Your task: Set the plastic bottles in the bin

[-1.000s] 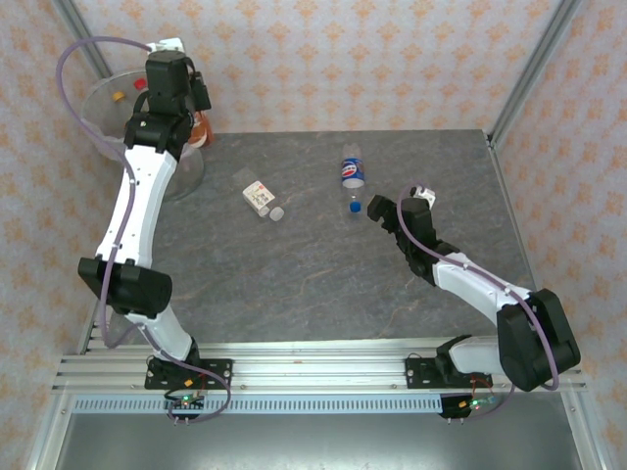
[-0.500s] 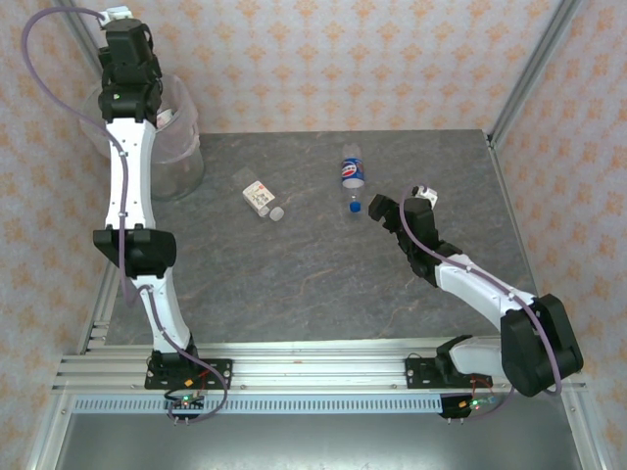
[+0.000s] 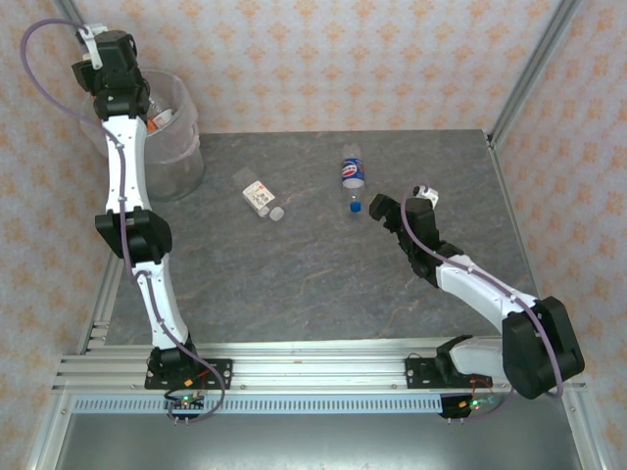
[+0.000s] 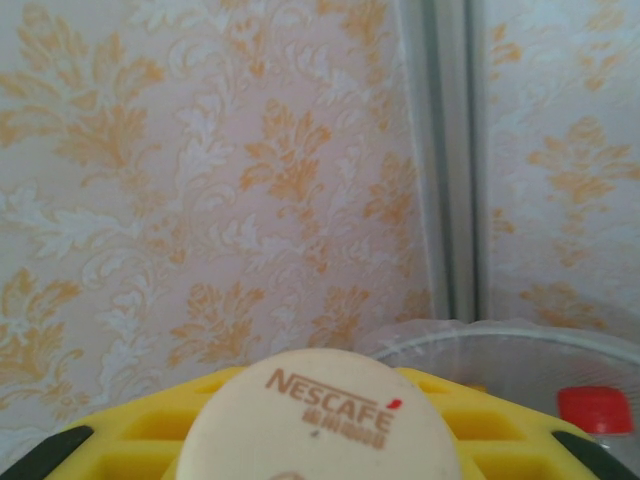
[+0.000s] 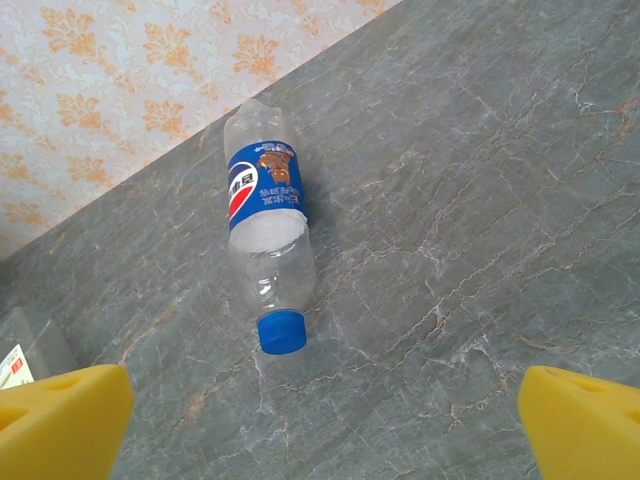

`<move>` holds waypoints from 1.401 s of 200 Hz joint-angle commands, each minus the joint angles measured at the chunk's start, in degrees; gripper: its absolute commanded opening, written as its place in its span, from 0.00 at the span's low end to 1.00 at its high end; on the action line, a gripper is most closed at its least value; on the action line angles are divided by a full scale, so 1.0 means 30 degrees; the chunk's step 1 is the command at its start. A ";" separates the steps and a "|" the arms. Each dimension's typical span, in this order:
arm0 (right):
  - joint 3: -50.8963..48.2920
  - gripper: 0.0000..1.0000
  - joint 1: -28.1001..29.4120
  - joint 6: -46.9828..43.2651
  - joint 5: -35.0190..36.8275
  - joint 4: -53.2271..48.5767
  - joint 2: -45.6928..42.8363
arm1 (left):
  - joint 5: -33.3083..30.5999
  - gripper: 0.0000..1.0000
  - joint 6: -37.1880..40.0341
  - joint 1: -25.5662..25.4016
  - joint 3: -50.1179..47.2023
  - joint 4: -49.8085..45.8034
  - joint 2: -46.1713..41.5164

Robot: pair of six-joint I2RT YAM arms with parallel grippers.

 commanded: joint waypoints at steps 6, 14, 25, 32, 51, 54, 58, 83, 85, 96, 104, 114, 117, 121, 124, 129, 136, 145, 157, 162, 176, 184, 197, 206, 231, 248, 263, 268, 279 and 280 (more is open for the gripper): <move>0.0002 0.99 -0.0101 0.0356 0.0358 -0.0166 -0.0325 | -0.0912 0.05 -0.0581 0.0224 0.0230 -0.0073 0.0130; 0.0032 0.99 -0.0101 0.0378 0.0325 -0.0167 -0.0315 | -0.1198 0.21 -0.0668 0.0198 0.0300 -0.0189 0.0277; 0.0077 0.99 -0.0122 0.0361 0.0266 -0.0212 -0.0321 | -0.1592 0.45 -0.0865 0.0257 0.0436 -0.0317 0.0411; 0.0092 0.99 -0.0107 0.0328 0.0251 -0.0231 -0.0369 | -0.1794 0.60 -0.0992 0.0248 0.0529 -0.0355 0.0423; 0.0066 0.99 -0.0097 0.0271 0.0266 -0.0315 -0.0404 | -0.1908 0.87 -0.1371 0.0248 0.0871 -0.0655 0.0446; 0.0063 0.99 -0.0106 0.0280 0.0266 -0.0293 -0.0377 | -0.1866 0.89 -0.1429 0.0245 0.0916 -0.0729 0.0445; 0.0065 0.99 -0.0125 0.0299 0.0266 -0.0314 -0.0373 | -0.1834 0.91 -0.1501 0.0250 0.0980 -0.0825 0.0417; 0.0005 0.99 -0.0105 0.0358 0.0208 -0.0214 -0.0338 | -0.1370 1.00 -0.2005 0.0212 0.1261 -0.1454 0.0160; 0.0004 0.99 -0.0105 0.0382 0.0222 -0.0195 -0.0339 | -0.1296 1.00 -0.2062 0.0212 0.1273 -0.1501 0.0132; 0.0004 0.99 -0.0114 0.0368 0.0178 -0.0197 -0.0311 | -0.0979 1.00 -0.2254 0.0190 0.1302 -0.1845 -0.0072; 0.0004 0.99 -0.0121 0.0390 0.0178 -0.0168 -0.0311 | -0.0787 1.00 -0.2198 0.0040 0.1284 -0.2025 -0.0212; 0.0004 0.99 -0.0124 0.0388 0.0178 -0.0169 -0.0303 | -0.0600 1.00 -0.1958 -0.0172 0.1287 -0.2154 -0.0337; -0.0011 0.99 -0.0109 0.0390 0.0156 -0.0139 -0.0310 | -0.0567 1.00 -0.1898 -0.0265 0.1273 -0.2169 -0.0400; -0.0022 0.99 -0.0103 0.0379 0.0155 -0.0139 -0.0311 | -0.0533 1.00 -0.1851 -0.0382 0.1283 -0.2235 -0.0434; -0.0010 0.99 -0.0107 0.0388 0.0149 -0.0132 -0.0292 | -0.0518 1.00 -0.1826 -0.0452 0.1287 -0.2297 -0.0474; -0.0019 0.99 -0.0122 0.0400 0.0134 -0.0112 -0.0282 | -0.0495 1.00 -0.1829 -0.0590 0.1287 -0.2383 -0.0561; 0.0004 0.99 -0.0129 0.0418 0.0094 -0.0106 -0.0281 | -0.0323 1.00 -0.1944 -0.0804 0.1288 -0.2572 -0.0687; 0.0004 0.99 -0.0132 0.0430 0.0033 -0.0081 -0.0281 | 0.0042 1.00 -0.2218 -0.1092 0.1270 -0.2875 -0.0878; 0.0004 0.99 -0.0103 0.0477 -0.0049 -0.0081 -0.0303 | 0.0605 1.00 -0.2689 -0.1500 0.1280 -0.3396 -0.1168; 0.0004 0.99 -0.0116 0.0474 -0.0098 -0.0108 -0.0293 | 0.0730 1.00 -0.2903 -0.1707 0.1194 -0.3604 -0.1293; -0.0047 0.99 -0.0118 0.0448 -0.0224 -0.0108 -0.0310 | 0.0906 1.00 -0.3478 -0.2320 0.1042 -0.4266 -0.1668; -0.0069 0.99 -0.0101 0.0406 -0.0304 -0.0103 -0.0332 | 0.0921 1.00 -0.3860 -0.2699 0.0846 -0.4594 -0.1952; -0.0084 0.99 -0.0130 0.0347 -0.0422 -0.0158 -0.0344 | 0.1096 1.00 -0.4610 -0.3216 0.0030 -0.4749 -0.2574; -0.0082 0.99 -0.0119 0.0282 -0.0492 -0.0154 -0.0398 | 0.1603 1.00 -0.5340 -0.3560 -0.0922 -0.4682 -0.3158; -0.0031 0.99 -0.0121 0.0099 -0.0555 -0.0208 -0.0436 | 0.3772 1.00 -0.7520 -0.4196 -0.4722 -0.3429 -0.5163; 0.0004 0.99 -0.0139 -0.0042 -0.0584 -0.0175 -0.0428 | 0.3902 1.00 -0.8732 -0.4691 -0.7520 -0.2210 -0.6507; 0.0050 0.99 -0.0129 -0.0158 -0.0640 -0.0222 -0.0431 | 0.4461 1.00 -0.9703 -0.5116 -1.0232 -0.0831 -0.7904; 0.0060 0.99 -0.0124 -0.0199 -0.0656 -0.0244 -0.0456 | 0.4655 1.00 -0.9953 -0.5249 -1.1048 -0.0410 -0.8262; 0.0075 0.99 -0.0132 -0.0305 -0.0743 -0.0255 -0.0456 | 0.4606 1.00 -1.0490 -0.5612 -1.2462 -0.0023 -0.8884; 0.0084 0.99 -0.0143 -0.0324 -0.0751 -0.0241 -0.0456 | 0.4558 1.00 -1.0538 -0.5645 -1.2560 -0.0028 -0.8907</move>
